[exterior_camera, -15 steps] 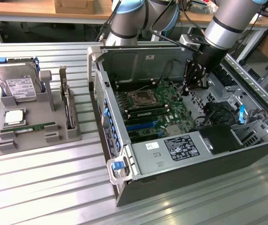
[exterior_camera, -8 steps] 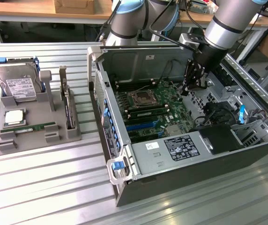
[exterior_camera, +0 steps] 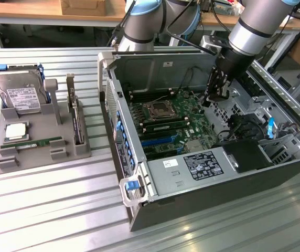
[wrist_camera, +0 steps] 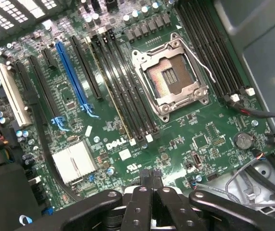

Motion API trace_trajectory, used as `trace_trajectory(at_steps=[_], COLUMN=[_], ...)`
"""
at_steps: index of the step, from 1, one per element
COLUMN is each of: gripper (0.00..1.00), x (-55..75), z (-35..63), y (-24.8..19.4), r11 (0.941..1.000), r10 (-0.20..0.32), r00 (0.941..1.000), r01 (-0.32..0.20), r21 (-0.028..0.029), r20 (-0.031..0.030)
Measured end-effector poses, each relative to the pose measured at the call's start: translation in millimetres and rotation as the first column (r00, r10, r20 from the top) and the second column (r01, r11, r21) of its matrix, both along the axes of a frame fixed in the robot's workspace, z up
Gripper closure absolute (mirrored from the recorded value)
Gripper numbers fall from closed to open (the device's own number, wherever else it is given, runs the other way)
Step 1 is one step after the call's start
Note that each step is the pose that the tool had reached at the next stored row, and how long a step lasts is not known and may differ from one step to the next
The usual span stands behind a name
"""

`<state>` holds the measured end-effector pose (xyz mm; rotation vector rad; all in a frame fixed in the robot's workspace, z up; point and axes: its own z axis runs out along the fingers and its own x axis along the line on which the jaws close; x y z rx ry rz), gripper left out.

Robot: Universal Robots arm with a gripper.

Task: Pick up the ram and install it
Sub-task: 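Press down the ram until it locks into place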

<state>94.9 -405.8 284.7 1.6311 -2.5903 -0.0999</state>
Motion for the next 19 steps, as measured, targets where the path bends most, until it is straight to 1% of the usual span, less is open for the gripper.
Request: trace_trajectory(at_steps=[1,2,4,7,8,12,13,15,17,19], gripper=[0.90,0.90,0.90,0.90,0.90,0.90,0.90,0.90,0.90,0.90], x=[0.0,0.0,0.0,0.0,0.0,0.0,0.0,0.0,0.0,0.0], z=[0.0,0.0,0.0,0.0,0.0,-0.1,-0.1,-0.1,-0.2,-0.2], y=[0.0,0.0,0.0,0.0,0.0,0.0,0.0,0.0,0.0,0.0], r11=[1.0000,0.9994,0.9967,0.9931,0.9902,0.9775,0.9720,0.9675,0.9547,0.9434], r10=[-0.009,-0.036,-0.081,-0.117,-0.140,-0.211,-0.235,-0.253,-0.298,-0.332], r00=[1.0000,0.9994,0.9967,0.9931,0.9902,0.9775,0.9720,0.9675,0.9547,0.9434], r01=[0.009,0.036,0.081,0.117,0.140,0.211,0.235,0.253,0.298,0.332], r21=[-0.0002,-0.0006,-0.0012,-0.0017,-0.0020,-0.0030,-0.0032,-0.0035,-0.0041,-0.0046], r20=[0.0000,0.0000,0.0000,0.0001,0.0001,0.0003,0.0003,0.0004,0.0006,0.0008])
